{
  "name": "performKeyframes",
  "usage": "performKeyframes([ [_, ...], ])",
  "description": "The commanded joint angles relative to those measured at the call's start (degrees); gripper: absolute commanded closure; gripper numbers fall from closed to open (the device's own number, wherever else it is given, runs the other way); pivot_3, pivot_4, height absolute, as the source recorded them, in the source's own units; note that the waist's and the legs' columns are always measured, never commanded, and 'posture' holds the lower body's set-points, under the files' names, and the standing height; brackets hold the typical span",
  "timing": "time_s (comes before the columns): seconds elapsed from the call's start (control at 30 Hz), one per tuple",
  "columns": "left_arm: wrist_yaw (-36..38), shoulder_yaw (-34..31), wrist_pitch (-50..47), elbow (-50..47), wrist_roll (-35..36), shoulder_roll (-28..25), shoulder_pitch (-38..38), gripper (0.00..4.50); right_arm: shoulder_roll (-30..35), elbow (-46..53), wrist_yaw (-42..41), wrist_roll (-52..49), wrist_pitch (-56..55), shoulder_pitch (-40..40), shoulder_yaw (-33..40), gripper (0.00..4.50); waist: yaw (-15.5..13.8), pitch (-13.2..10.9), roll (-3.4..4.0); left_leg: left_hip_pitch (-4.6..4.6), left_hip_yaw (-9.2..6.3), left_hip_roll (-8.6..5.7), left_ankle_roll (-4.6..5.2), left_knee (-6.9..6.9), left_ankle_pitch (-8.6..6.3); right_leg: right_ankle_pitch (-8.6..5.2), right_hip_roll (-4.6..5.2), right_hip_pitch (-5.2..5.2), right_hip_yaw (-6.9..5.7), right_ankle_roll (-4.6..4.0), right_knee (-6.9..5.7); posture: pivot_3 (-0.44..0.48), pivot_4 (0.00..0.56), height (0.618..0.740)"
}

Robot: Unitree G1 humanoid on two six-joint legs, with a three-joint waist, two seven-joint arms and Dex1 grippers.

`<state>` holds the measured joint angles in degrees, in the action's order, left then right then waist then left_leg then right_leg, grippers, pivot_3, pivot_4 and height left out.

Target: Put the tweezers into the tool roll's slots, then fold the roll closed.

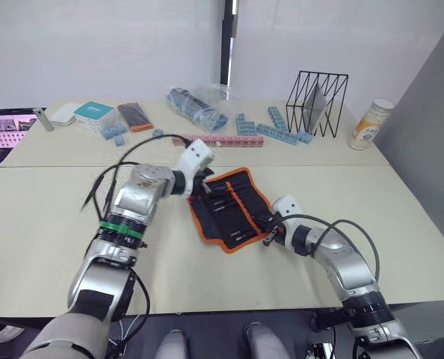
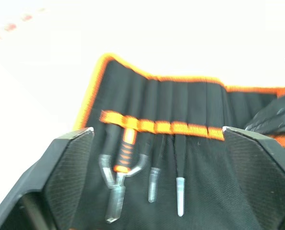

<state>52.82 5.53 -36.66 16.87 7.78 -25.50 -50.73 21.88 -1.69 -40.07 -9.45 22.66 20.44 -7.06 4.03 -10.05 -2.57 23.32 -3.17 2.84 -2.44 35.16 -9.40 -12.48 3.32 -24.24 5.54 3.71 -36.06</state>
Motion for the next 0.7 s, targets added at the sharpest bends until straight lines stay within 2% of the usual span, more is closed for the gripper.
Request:
performKeyframes([
  [0.03, -0.70, -5.93, 1.38, -2.63, 2.64, -4.25, 1.53, 0.02, 0.92, 4.08, -1.11, -2.92, 1.15, -0.14, 2.46, 4.50, 0.01, -0.01, 0.01, -0.01, 0.00, 0.00, 0.00, -0.02, 0.00, 0.00, 0.00, 0.00, 0.00, -0.01, -0.01, 0.000, 0.150, 0.737],
  [0.17, -1.90, -10.48, 4.87, -1.60, 2.69, -9.75, 5.83, 0.02, 1.20, 7.48, -1.34, -5.28, 3.31, -0.41, 3.61, 4.50, -0.02, -0.01, 0.02, 0.00, 0.00, 0.00, 0.00, -0.01, 0.00, -0.01, 0.00, -0.02, 0.00, -0.01, -0.01, 0.000, 0.150, 0.737],
  [0.3, -1.67, -12.92, 10.29, -5.41, 2.57, -13.51, 13.81, 0.02, 0.99, 7.55, -1.44, -6.00, 3.74, -1.40, 3.17, 4.50, -0.14, -0.01, 0.02, 0.00, 0.01, 0.01, 0.00, -0.08, 0.00, -0.02, 0.01, -0.02, 0.00, -0.03, 0.02, 0.000, 0.150, 0.737],
  [0.43, -6.75, -18.43, 16.22, -7.38, 2.66, -13.75, 22.35, 0.02, 0.89, 3.19, -1.67, -4.68, 1.55, -2.21, 2.15, 4.50, -0.77, -0.01, 0.01, 0.08, 0.02, 0.01, 0.00, -0.03, 0.00, -0.02, 0.03, -0.05, -0.02, -0.04, 0.05, 0.000, 0.150, 0.737],
  [0.57, -8.49, -26.42, 12.70, -10.18, 7.90, -13.25, 30.30, 0.02, 1.42, -2.23, -2.68, -3.13, -1.30, -2.43, 1.15, 4.50, -0.91, -0.01, 0.01, 0.08, 0.04, 0.02, 0.00, -0.04, 0.00, -0.02, 0.04, -0.08, -0.02, -0.05, 0.03, 0.000, 0.150, 0.737],
  [0.7, -11.99, -34.78, 14.32, -13.03, 10.97, -11.95, 40.20, 0.02, 2.01, -5.59, -3.88, -2.10, -3.04, -1.77, -0.05, 4.50, -0.41, -0.01, 0.00, -0.13, 0.11, 0.06, 0.00, -0.08, 0.00, -0.06, 0.05, 0.03, -0.01, -0.12, 0.01, 0.000, 0.150, 0.737],
])
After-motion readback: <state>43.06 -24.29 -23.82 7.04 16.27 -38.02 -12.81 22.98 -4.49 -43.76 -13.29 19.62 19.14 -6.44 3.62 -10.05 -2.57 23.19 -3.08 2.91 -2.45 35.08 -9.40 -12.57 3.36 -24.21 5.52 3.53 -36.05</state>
